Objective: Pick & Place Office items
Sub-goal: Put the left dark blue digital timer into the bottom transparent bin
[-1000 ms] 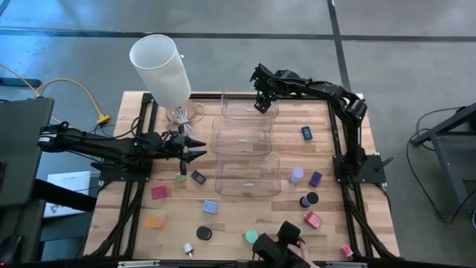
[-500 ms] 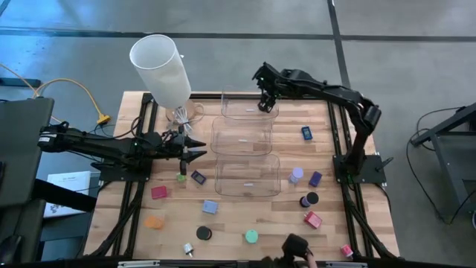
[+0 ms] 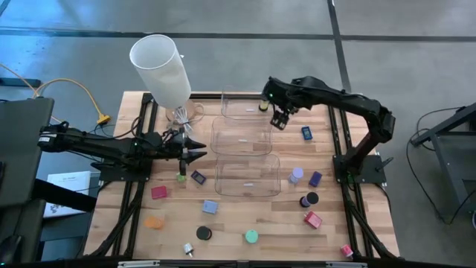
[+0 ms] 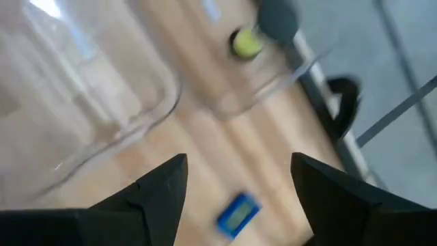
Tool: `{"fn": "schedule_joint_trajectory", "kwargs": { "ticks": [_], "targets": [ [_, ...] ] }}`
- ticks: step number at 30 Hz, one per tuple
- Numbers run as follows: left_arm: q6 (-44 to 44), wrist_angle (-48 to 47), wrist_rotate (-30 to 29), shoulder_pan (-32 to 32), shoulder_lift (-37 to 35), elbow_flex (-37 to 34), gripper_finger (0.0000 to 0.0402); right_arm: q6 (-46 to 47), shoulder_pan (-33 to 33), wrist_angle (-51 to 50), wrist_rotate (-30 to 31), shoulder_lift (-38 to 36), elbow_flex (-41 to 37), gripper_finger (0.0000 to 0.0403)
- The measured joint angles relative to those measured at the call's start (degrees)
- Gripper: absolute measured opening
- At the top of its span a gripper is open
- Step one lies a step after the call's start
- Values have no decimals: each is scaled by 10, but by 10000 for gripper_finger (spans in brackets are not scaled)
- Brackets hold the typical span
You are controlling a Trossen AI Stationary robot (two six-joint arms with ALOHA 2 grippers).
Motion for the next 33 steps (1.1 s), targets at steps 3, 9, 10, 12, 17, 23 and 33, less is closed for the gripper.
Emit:
{"fn": "schedule_joint_trajectory", "kwargs": {
  "ticks": [3, 9, 10, 12, 17, 23, 33],
  "targets": [
    [24, -1, 24, -6, 0, 0, 143, 45, 18, -49, -15, -5, 0, 250],
    [14, -1, 28, -15, 0, 0, 143, 99, 62, -132, -14, -7, 0, 250],
    [14, -1, 28, -15, 0, 0, 143, 107, 68, -138, -13, -7, 0, 250],
    [15, -2, 28, -16, 0, 0, 145, 123, 83, -156, -13, -7, 0, 250],
    [22, -5, 28, -22, 1, 0, 178, 144, 121, -158, -15, -12, 0, 250],
    [40, -8, 27, -37, 2, 0, 237, 192, 184, -159, -13, -47, -10, 250],
    [45, -10, 32, -61, 2, 0, 256, 368, 321, -159, 99, -194, -122, 250]
  ]
}}
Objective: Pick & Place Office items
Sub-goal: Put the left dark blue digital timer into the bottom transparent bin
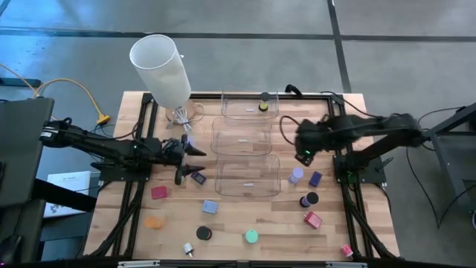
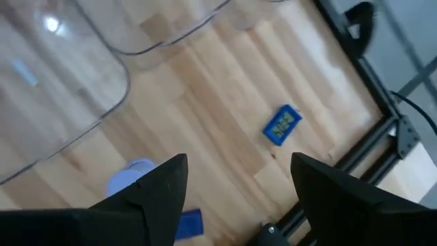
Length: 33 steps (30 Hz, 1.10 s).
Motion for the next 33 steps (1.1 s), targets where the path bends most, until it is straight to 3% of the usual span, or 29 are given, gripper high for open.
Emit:
{"fn": "schedule_joint_trajectory", "kwargs": {
  "ticks": [7, 13, 23, 27, 33],
  "targets": [
    [2, -4, 0, -12, 3, 1, 256, 115, 93, 52, 117, -99, -126, 250],
    [3, -112, -17, -13, 41, 69, 256, 71, 115, 159, 146, -127, -207, 250],
    [4, -377, -31, -49, 157, 241, 256, -18, 115, 234, 220, -122, -217, 250],
    [39, -431, -28, -80, 181, 265, 256, -18, 115, 235, 264, -123, -217, 250],
    [83, -455, -32, -99, 182, 265, 256, -18, 111, 247, 265, -122, -217, 250]
  ]
}}
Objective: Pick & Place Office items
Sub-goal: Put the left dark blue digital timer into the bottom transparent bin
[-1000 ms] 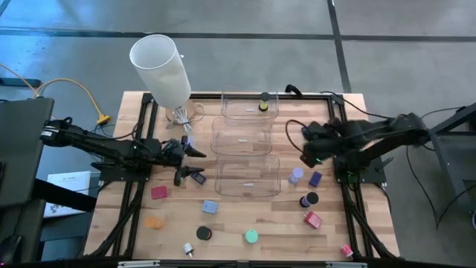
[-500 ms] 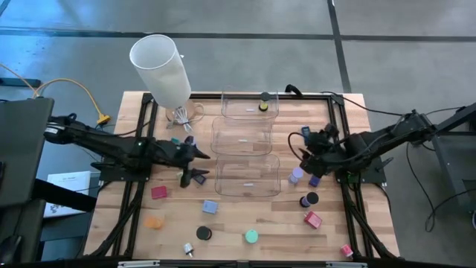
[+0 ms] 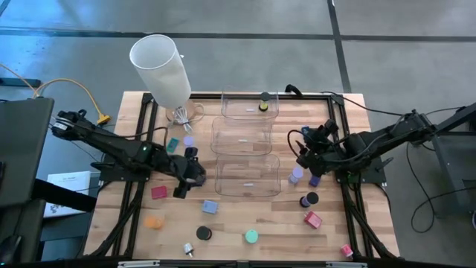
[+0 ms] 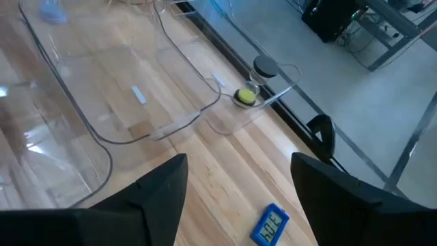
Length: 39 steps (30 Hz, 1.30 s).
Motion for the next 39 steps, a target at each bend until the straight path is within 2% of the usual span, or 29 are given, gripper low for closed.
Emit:
{"fn": "schedule_joint_trajectory", "kwargs": {
  "ticks": [8, 13, 28, 39],
  "targets": [
    [61, -64, -1, 0, 0, -1, 256, 0, 1, 5, -1, 4, 0, 250],
    [71, -72, -1, 0, 11, -2, 256, 0, 0, 5, -1, 4, 0, 250],
    [101, -87, -18, 6, 149, -2, 256, -2, 0, 12, -1, 4, 0, 250],
    [82, -88, 36, 58, 188, -2, 256, -27, 0, 39, -1, 4, 0, 250]
  ]
}}
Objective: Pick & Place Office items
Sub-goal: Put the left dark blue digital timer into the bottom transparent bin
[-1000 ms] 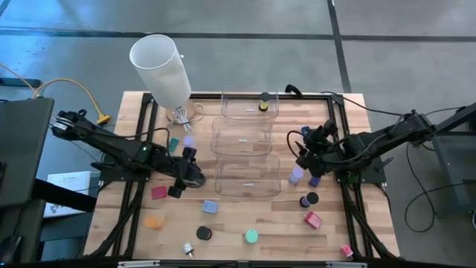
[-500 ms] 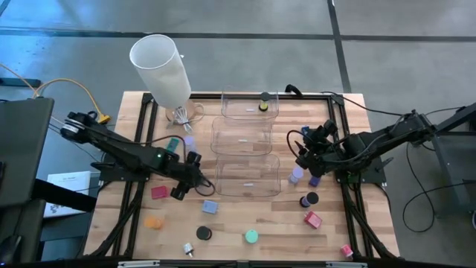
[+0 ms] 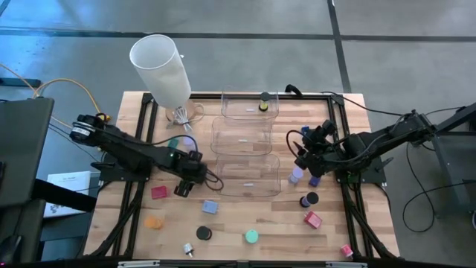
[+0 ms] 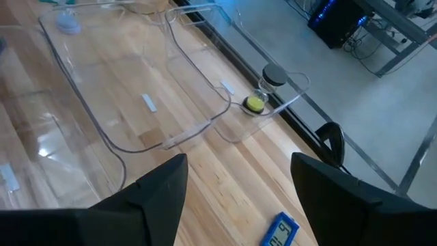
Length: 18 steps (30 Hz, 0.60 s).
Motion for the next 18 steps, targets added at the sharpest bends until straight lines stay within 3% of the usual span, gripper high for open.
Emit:
{"fn": "schedule_joint_trajectory", "kwargs": {
  "ticks": [18],
  "targets": [
    [46, -12, 15, 23, 0, 0, 256, -18, 0, 17, -3, 0, 0, 250]
  ]
}}
